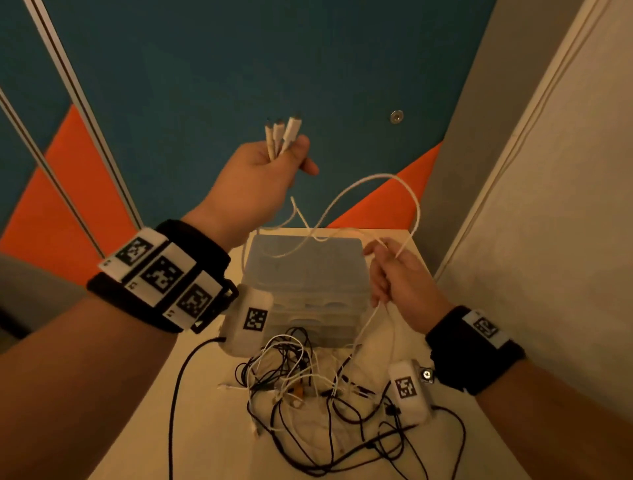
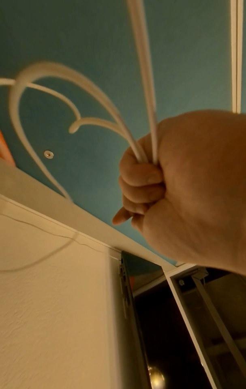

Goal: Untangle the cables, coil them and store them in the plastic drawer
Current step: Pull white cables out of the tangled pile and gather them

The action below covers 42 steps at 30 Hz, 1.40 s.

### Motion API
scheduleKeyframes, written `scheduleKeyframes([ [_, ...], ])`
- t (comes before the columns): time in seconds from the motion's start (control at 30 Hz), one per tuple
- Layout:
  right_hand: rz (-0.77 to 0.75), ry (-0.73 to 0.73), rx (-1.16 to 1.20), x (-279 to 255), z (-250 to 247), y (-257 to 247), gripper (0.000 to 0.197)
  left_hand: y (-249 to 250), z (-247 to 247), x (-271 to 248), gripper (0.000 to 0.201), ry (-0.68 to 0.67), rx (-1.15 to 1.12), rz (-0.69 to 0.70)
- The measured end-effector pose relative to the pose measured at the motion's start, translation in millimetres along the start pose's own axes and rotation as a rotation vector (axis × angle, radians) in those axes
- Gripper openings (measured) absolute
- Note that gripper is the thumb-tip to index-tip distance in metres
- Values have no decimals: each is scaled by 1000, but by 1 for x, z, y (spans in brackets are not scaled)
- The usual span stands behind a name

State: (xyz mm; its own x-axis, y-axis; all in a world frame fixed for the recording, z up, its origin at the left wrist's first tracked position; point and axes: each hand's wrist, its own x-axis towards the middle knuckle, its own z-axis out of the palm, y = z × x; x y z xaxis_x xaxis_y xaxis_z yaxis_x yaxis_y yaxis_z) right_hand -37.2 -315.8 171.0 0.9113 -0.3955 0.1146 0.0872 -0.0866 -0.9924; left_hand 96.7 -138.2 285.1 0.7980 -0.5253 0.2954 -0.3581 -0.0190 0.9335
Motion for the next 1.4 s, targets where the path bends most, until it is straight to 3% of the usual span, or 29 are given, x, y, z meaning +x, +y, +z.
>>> scheduleKeyframes([
  [0.1,-120,1,162,1,4,-35,16,-11,9,-8,43,-44,15,-22],
  [0.2,-176,-33,202,-3,1,-53,23,-14,11,-12,43,-46,-6,-36],
  [0.33,-123,-8,-15,-16,-19,-46,16,-4,0,-9,43,-14,-121,-41],
  [0.43,56,-54,-379,-23,-48,-23,13,8,-6,-9,40,-24,-208,-65],
  [0.47,159,-119,-492,-26,-57,-16,22,10,-6,-9,40,-35,-230,-70],
  [0.53,324,-223,-693,-29,-72,-8,69,13,-3,-9,39,-69,-248,-76],
  [0.57,319,-223,-709,-28,-76,-7,87,14,0,-10,38,-93,-248,-76],
  [0.63,167,-158,-602,-22,-71,-16,105,15,9,-10,39,-151,-226,-74],
  [0.73,-73,-166,-362,-3,-37,-39,88,16,31,-13,40,-249,-184,-83],
  [0.83,-228,-312,-412,12,12,-51,73,19,54,-20,41,-344,-199,-100],
  [0.97,-89,-412,-399,6,48,-32,18,26,64,-24,42,-428,-265,-107],
  [1.0,-70,-418,-386,2,53,-25,13,27,62,-23,42,-430,-260,-105],
  [1.07,-49,-379,-362,-4,61,-17,35,27,57,-21,43,-422,-244,-103],
  [1.13,-32,-333,-313,-6,66,-16,41,26,51,-18,43,-399,-246,-100],
  [1.4,-144,-299,-5,-2,76,-64,21,63,32,7,40,-272,-374,-24],
])
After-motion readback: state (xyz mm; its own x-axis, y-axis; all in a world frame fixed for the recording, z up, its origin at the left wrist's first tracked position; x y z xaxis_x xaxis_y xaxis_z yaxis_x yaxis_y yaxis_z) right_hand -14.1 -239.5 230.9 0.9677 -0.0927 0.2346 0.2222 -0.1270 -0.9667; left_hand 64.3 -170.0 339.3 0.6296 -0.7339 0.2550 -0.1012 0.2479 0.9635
